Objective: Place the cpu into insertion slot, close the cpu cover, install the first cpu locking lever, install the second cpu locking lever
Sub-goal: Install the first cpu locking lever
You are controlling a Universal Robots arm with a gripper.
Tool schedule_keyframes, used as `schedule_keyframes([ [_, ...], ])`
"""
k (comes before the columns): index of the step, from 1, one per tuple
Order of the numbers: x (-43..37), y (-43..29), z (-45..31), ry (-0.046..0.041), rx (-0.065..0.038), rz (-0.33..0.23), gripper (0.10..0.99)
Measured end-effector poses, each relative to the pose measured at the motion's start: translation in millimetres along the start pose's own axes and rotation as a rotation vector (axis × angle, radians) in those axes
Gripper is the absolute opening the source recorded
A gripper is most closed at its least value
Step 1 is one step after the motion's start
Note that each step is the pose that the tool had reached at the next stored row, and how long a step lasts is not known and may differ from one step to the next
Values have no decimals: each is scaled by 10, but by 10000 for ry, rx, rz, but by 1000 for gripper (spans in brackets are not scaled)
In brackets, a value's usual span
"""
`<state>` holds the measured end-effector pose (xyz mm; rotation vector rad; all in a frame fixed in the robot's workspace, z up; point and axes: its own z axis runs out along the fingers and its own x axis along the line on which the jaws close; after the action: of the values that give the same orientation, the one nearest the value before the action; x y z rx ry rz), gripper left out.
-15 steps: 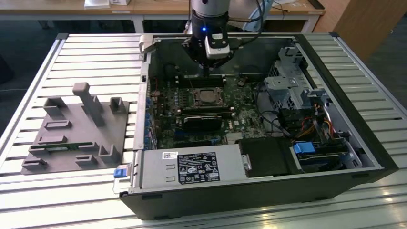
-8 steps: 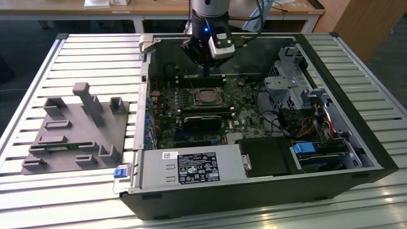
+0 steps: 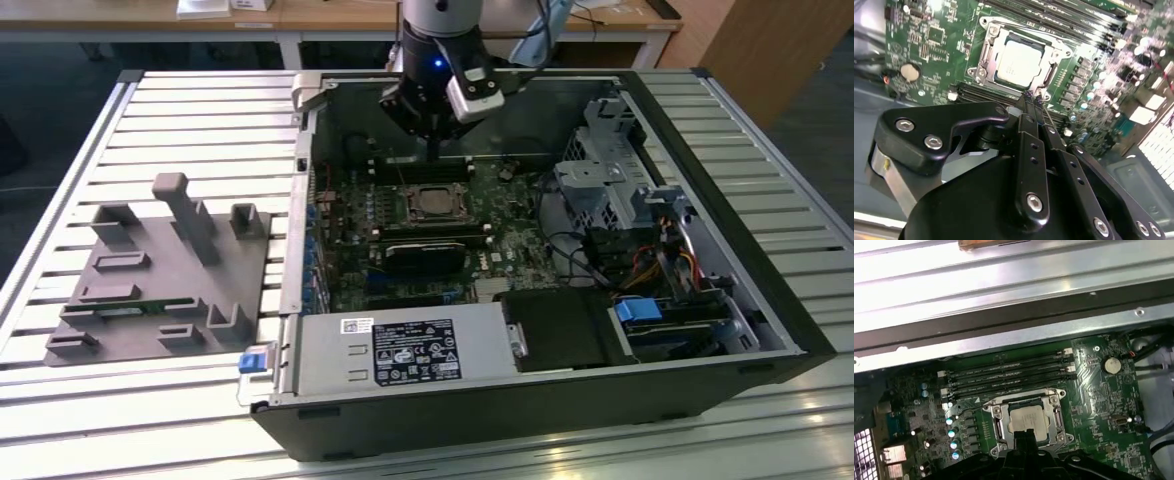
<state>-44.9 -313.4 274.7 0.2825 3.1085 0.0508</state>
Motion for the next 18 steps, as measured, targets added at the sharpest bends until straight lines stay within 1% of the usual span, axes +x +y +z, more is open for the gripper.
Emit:
schedule_keyframes([
  [14, 0, 0, 14, 87, -43, -2535, 106],
  [15, 2, -1, 14, 90, -44, -2636, 106],
  [18, 40, -7, 15, 83, -41, -2646, 106],
])
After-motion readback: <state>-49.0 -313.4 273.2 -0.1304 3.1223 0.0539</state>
